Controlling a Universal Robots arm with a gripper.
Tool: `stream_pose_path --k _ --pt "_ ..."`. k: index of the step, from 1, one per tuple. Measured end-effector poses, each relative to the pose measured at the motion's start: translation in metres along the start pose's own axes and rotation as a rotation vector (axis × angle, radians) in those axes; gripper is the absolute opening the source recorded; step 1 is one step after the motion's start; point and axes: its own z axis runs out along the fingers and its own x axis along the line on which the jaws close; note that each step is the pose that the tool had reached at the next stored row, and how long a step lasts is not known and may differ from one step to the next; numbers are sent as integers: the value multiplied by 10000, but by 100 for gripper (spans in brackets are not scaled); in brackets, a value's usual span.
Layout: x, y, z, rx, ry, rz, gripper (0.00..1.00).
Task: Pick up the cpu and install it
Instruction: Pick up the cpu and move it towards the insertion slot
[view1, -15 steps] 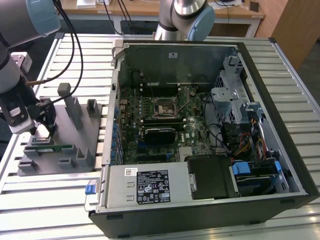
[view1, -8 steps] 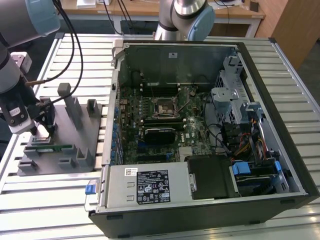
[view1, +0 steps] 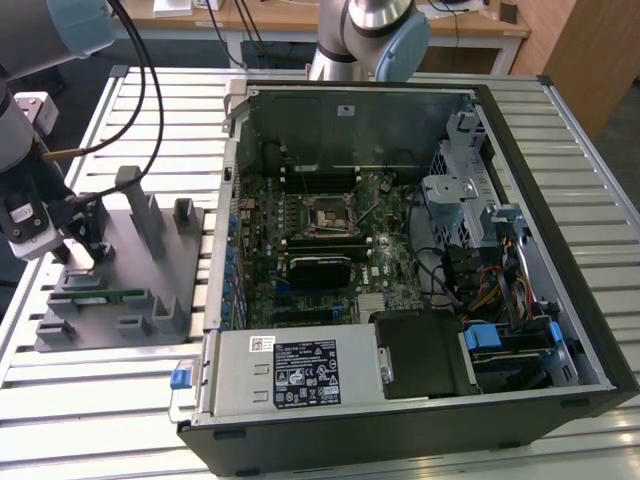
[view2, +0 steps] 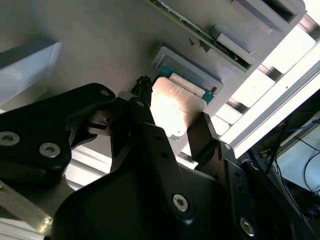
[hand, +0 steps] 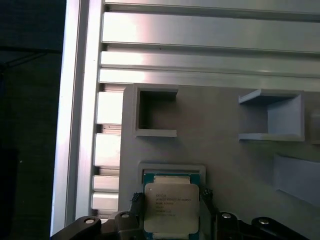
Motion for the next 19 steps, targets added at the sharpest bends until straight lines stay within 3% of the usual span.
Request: stream_pose_path --k 11,15,19 --pt "-1 12 -183 0 2 1 53" --pt "-2 13 -204 -57 -3 1 53" --pt "-2 15 -240 -56 0 2 53"
